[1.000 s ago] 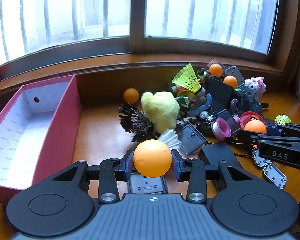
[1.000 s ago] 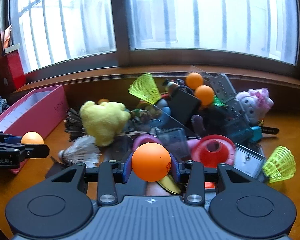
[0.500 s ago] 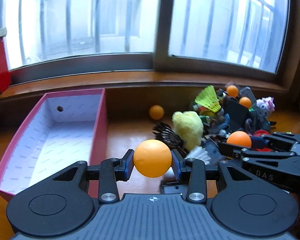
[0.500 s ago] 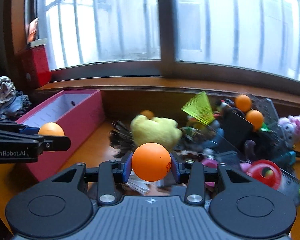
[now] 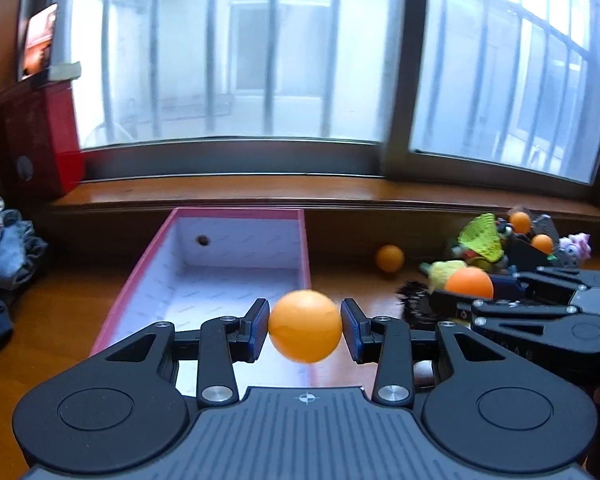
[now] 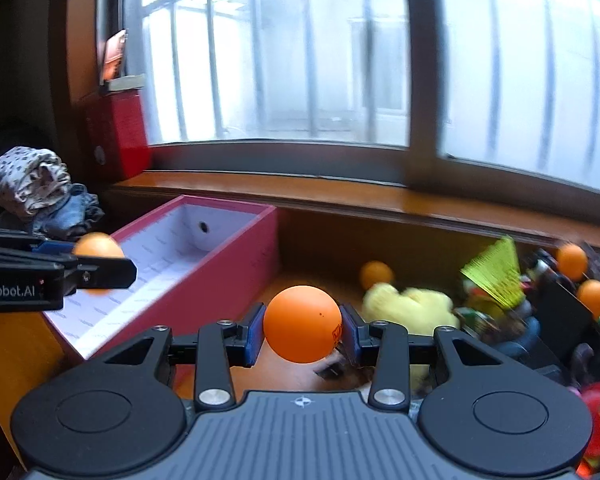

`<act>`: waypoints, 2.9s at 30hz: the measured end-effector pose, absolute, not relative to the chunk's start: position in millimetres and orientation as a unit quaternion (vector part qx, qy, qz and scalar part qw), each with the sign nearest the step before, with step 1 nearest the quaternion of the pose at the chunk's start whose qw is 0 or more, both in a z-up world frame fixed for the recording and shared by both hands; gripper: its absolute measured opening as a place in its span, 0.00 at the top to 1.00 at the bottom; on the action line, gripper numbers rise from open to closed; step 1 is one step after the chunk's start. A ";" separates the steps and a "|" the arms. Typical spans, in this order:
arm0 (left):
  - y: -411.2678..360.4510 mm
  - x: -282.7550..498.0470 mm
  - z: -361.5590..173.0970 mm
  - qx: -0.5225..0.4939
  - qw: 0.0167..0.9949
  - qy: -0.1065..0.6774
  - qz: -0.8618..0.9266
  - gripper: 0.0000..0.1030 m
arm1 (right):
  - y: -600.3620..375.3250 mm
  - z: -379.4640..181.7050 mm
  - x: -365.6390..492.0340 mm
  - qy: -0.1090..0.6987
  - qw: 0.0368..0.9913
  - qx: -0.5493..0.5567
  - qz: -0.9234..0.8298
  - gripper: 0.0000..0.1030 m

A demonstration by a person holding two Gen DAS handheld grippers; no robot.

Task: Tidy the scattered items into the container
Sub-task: 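Open both tools to drop the orange balls into the pink shoebox, then move left tool to orange ball by the wall while right tool reaches into pile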

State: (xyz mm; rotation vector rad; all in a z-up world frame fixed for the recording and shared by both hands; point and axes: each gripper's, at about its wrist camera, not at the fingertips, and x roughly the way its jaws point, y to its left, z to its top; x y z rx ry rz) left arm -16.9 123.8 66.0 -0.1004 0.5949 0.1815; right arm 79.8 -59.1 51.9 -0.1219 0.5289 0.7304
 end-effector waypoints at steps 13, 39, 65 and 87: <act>176.4 -21.8 41.9 -0.072 0.940 0.308 0.125 0.56 | 39.9 66.2 81.8 0.217 0.869 -0.111 0.430 0.59; 167.3 -27.5 50.8 -0.074 0.947 0.283 0.131 0.03 | -7.0 53.5 74.7 0.265 0.884 -0.057 0.381 0.31; 52.4 46.1 44.1 -0.058 0.951 0.301 0.048 0.01 | -158.4 29.3 104.3 0.288 0.918 -0.038 0.271 0.30; 11.1 108.6 26.1 -0.027 0.943 0.331 0.031 0.01 | -277.4 0.7 132.8 0.307 0.944 -0.021 0.116 0.32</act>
